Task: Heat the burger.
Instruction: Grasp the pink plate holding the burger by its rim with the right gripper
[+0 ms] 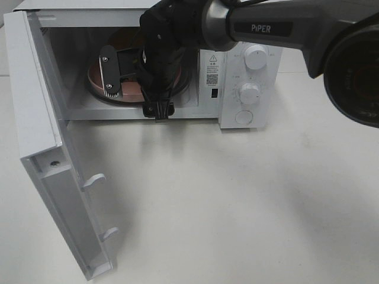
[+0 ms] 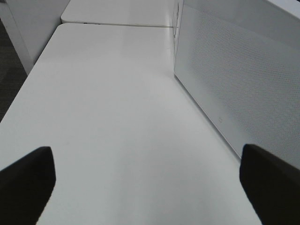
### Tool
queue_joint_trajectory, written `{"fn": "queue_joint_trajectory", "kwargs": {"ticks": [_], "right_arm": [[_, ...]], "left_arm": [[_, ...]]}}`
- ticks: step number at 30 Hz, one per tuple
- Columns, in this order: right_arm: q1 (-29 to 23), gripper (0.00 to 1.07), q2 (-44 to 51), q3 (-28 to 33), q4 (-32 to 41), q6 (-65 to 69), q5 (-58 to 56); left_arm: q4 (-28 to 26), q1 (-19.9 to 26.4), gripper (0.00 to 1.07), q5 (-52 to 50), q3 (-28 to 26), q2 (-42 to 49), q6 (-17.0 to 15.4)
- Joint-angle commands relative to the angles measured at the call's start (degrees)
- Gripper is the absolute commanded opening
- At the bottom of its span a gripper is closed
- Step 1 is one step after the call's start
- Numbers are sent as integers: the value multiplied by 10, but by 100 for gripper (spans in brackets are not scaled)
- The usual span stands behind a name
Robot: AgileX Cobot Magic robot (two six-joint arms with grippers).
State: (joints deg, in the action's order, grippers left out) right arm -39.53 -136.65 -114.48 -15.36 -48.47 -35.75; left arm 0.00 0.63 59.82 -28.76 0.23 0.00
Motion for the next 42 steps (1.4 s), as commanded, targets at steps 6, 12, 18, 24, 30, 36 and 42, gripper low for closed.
{"fn": "queue_joint_trajectory", "kwargs": {"ticks": [6, 12, 18, 24, 30, 36, 42], "right_arm": [[3, 89, -29, -45, 7, 6, -7], [1, 88, -48, -58, 7, 6, -6], [1, 88, -62, -58, 18, 6, 1], [2, 87, -73, -65, 19, 6, 10], [8, 86, -92, -80, 22, 6, 7], [8, 74, -96, -87, 32, 8, 4], [8, 31, -96, -87, 37, 8, 5]], "left_arm": [[0, 2, 100, -5, 1, 12, -5], [0, 2, 100, -5, 1, 12, -5], [0, 2, 100, -5, 1, 12, -5], [0, 2, 100, -5, 1, 12, -5], [0, 2, 100, -5, 1, 12, -5], [0, 2, 100, -5, 1, 12, -5], [0, 2, 100, -5, 1, 12, -5]]}}
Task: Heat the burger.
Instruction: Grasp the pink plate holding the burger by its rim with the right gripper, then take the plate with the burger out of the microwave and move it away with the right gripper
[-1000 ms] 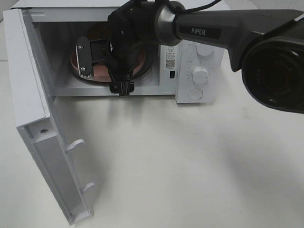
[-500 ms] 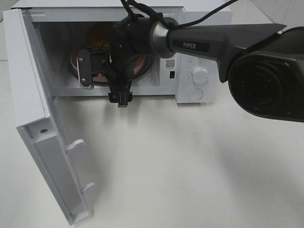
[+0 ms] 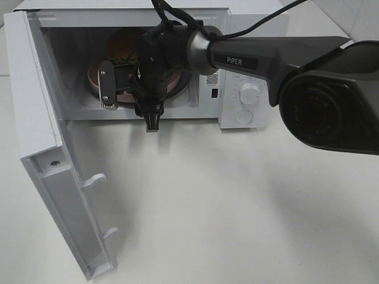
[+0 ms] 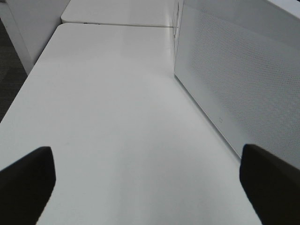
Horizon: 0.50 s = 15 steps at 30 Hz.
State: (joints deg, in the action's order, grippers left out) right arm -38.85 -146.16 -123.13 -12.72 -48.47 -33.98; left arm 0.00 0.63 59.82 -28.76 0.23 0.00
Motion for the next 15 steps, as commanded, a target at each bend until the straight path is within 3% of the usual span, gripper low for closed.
{"fn": "queue_joint_trajectory", "kwargs": {"ticks": [1, 2, 3, 5, 15], "right_arm": [[1, 31, -1, 0, 10, 8, -13], [2, 23, -1, 0, 11, 8, -12], [2, 23, -1, 0, 11, 8, -12], [2, 0, 1, 0, 28, 9, -13], [1, 0, 11, 0, 30, 0, -44]], "left_arm": [[0, 2, 100, -5, 1, 12, -5], [0, 2, 100, -5, 1, 12, -5], [0, 2, 100, -5, 1, 12, -5], [0, 2, 100, -5, 1, 12, -5], [0, 2, 100, -5, 1, 12, -5]]}}
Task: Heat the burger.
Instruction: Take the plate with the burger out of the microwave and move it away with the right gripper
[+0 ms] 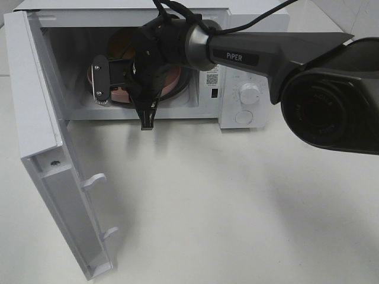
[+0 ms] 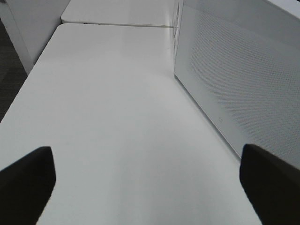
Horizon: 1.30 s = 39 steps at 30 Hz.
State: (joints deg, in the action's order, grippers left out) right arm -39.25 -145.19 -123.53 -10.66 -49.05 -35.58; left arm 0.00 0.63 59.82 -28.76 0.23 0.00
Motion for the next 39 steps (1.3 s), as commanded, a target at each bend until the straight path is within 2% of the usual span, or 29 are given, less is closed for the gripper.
{"fn": "queue_joint_trajectory", "kwargs": {"ticks": [1, 10, 14, 21, 24, 26, 29, 34, 37, 39], "right_arm": [[5, 0, 7, 4, 9, 1, -37], [5, 0, 53, 41, 9, -32, -38], [5, 0, 88, 93, 7, -45, -9], [2, 0, 116, 140, -1, -45, 30], [-2, 0, 135, 174, -17, -45, 62], [-9, 0, 156, 217, -23, -45, 104], [-9, 0, 160, 226, -26, -45, 111], [-15, 0, 203, 300, -32, -53, 183], [-18, 0, 209, 310, -32, -53, 191], [-22, 0, 229, 341, -35, -61, 205]], "left_arm": [[0, 2, 100, -5, 1, 12, -5], [0, 2, 100, -5, 1, 12, -5], [0, 2, 100, -5, 1, 12, -5], [0, 2, 100, -5, 1, 12, -5], [0, 2, 100, -5, 1, 12, -5], [0, 2, 100, -5, 1, 12, -5], [0, 2, 100, -5, 1, 12, -5], [0, 2, 100, -5, 1, 12, -5], [0, 2, 100, -5, 1, 12, -5], [0, 2, 100, -5, 1, 12, -5]]}}
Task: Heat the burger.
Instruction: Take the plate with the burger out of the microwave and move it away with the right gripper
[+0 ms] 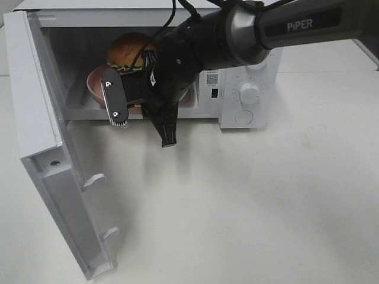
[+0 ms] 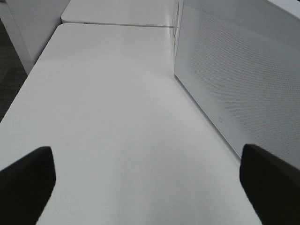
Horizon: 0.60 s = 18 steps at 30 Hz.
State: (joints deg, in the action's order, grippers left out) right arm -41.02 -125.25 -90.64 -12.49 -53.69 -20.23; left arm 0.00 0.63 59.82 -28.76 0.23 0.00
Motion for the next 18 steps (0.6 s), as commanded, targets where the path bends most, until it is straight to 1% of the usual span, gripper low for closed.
{"fn": "queue_joint_trajectory", "kwargs": {"ticks": [1, 3, 6, 8, 9, 10, 11, 13, 14, 15, 16, 18], "right_arm": [[-5, 0, 29, 13, -17, -14, 51], [-5, 0, 43, 33, -19, -18, 55], [-5, 0, 46, 40, -19, -18, 55], [-5, 0, 60, 61, -19, -17, 57], [-5, 0, 60, 61, -19, -17, 57], [-5, 0, 73, 82, -23, -17, 68], [-5, 0, 73, 82, -23, -17, 68], [-5, 0, 96, 127, -28, -17, 98], [-5, 0, 96, 127, -28, -17, 98], [-5, 0, 103, 137, -28, -17, 102], [-5, 0, 115, 159, -28, -17, 111], [-5, 0, 120, 168, -30, -17, 117]], "left_arm": [[0, 2, 100, -5, 1, 12, -5], [0, 2, 100, -5, 1, 12, -5], [0, 2, 100, -5, 1, 12, -5], [0, 2, 100, -5, 1, 12, -5], [0, 2, 100, -5, 1, 12, -5], [0, 2, 100, -5, 1, 12, -5], [0, 2, 100, -5, 1, 12, -5], [0, 2, 100, -5, 1, 12, -5], [0, 2, 100, -5, 1, 12, -5], [0, 2, 100, -5, 1, 12, -5], [0, 2, 100, -5, 1, 12, -5], [0, 2, 100, -5, 1, 12, -5]]}}
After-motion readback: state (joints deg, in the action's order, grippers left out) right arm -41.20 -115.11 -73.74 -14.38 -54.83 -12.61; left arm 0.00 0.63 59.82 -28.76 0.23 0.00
